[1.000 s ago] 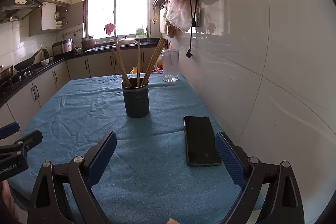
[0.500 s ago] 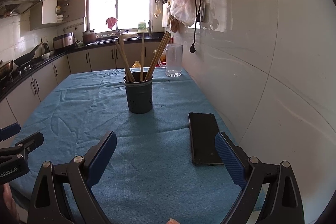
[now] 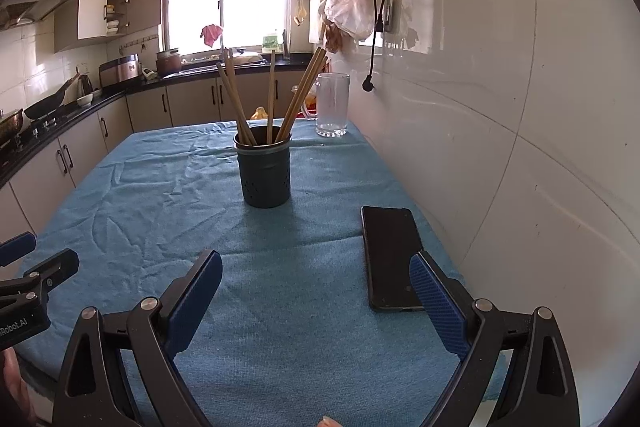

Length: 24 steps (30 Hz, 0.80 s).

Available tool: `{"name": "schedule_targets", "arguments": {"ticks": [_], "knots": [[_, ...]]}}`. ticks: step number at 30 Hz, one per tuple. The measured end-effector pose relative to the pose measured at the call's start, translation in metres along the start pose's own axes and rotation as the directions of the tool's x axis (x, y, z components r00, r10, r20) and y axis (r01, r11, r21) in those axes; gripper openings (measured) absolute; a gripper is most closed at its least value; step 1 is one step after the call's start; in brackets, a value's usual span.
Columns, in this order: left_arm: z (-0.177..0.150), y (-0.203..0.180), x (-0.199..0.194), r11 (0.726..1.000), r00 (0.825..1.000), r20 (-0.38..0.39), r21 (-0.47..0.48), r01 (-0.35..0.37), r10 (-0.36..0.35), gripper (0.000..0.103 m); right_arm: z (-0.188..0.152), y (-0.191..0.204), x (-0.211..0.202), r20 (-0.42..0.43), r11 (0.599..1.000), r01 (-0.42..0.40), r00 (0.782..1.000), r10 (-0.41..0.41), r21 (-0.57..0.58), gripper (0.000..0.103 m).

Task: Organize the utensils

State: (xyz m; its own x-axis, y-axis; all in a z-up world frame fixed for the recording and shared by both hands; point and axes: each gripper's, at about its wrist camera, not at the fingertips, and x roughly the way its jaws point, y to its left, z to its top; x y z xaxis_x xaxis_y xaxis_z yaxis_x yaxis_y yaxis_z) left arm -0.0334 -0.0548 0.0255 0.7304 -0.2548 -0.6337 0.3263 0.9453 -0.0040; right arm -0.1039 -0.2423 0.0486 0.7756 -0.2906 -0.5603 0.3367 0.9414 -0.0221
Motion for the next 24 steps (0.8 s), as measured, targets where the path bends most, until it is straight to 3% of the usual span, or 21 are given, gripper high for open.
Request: {"name": "schedule_targets", "arguments": {"ticks": [24], "knots": [[-0.0021, 0.0013, 0.0033, 1.000, 1.000, -0.009, -0.009, 0.003, -0.003, 0.086, -0.0028, 0.0015, 0.0094, -0.034, 1.000, 0.001, 0.999, -0.002, -0.003, 0.097]]}}
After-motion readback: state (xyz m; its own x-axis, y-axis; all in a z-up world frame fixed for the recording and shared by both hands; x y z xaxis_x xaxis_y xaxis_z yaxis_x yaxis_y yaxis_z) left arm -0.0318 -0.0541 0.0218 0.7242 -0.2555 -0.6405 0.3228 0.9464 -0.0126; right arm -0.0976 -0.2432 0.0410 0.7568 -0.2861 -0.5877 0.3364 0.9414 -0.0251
